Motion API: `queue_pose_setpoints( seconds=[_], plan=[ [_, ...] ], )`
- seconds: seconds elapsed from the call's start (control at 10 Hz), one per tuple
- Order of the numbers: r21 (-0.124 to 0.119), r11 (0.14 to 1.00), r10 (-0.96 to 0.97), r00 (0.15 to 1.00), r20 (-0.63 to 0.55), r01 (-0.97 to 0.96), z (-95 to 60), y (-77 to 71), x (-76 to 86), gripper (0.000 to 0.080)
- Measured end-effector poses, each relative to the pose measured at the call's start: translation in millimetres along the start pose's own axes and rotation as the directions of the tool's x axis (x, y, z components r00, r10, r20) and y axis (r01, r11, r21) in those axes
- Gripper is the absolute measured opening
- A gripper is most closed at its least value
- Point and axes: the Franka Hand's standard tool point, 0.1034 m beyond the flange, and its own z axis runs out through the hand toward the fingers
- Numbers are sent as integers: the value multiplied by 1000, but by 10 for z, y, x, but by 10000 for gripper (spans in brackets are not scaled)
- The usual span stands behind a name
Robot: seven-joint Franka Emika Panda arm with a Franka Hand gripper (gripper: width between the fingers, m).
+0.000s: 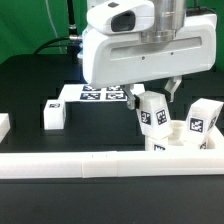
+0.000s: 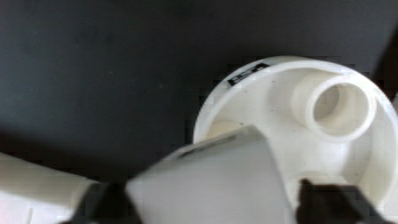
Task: Assemble stool
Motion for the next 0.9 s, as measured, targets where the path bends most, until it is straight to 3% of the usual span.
queue_pose_setpoints(
  seconds=[0.4, 0.6, 0.9],
  plan=[
    [7, 941, 339, 941, 0, -339, 4, -16, -8, 335],
    [20, 812, 583, 812, -17, -583, 13, -54, -42, 335],
    [46, 626, 780, 625, -41, -778, 13, -89, -14, 337]
  ],
)
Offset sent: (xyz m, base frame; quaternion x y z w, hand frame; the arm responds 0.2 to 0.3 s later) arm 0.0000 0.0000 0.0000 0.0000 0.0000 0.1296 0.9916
